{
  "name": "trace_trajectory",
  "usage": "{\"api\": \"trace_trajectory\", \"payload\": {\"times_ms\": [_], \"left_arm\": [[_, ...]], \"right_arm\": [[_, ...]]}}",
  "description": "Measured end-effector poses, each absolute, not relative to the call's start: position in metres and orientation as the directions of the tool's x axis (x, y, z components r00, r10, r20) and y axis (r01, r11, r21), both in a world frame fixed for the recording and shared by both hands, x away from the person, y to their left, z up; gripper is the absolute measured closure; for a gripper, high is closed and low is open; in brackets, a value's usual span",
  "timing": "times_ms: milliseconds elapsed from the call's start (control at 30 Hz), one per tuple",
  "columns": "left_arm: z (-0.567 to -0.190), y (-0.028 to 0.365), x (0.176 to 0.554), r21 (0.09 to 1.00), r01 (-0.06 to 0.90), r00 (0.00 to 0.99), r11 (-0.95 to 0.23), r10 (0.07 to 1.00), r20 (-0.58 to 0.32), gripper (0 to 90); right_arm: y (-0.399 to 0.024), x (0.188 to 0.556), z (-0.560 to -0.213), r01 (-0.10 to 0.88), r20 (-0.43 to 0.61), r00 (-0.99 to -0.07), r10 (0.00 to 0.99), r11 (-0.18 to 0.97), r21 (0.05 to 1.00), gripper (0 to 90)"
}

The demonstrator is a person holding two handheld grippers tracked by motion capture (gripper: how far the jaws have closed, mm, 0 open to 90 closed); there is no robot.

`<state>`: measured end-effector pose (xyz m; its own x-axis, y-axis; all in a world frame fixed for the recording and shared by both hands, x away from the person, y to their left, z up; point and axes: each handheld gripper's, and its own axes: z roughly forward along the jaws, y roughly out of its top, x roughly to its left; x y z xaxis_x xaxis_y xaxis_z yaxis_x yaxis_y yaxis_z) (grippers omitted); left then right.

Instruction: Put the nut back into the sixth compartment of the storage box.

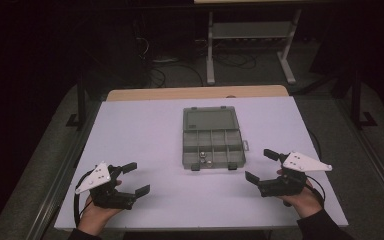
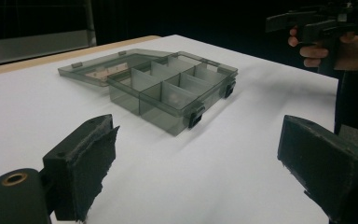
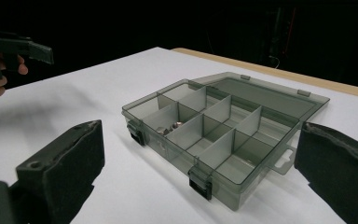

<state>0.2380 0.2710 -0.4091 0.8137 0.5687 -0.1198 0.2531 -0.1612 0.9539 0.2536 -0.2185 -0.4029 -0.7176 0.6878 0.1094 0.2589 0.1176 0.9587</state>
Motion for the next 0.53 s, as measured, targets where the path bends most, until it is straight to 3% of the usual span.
{"api": "trace_trajectory", "payload": {"times_ms": [533], "left_arm": [[-0.4103, 0.2692, 0.2377, 0.952, 0.244, 0.825, -0.184, 0.556, -0.104, 10.3]], "right_arm": [[-0.223, 0.252, -0.401, 0.246, 0.112, -0.716, 0.689, 0.099, 0.964, 1.2]]}}
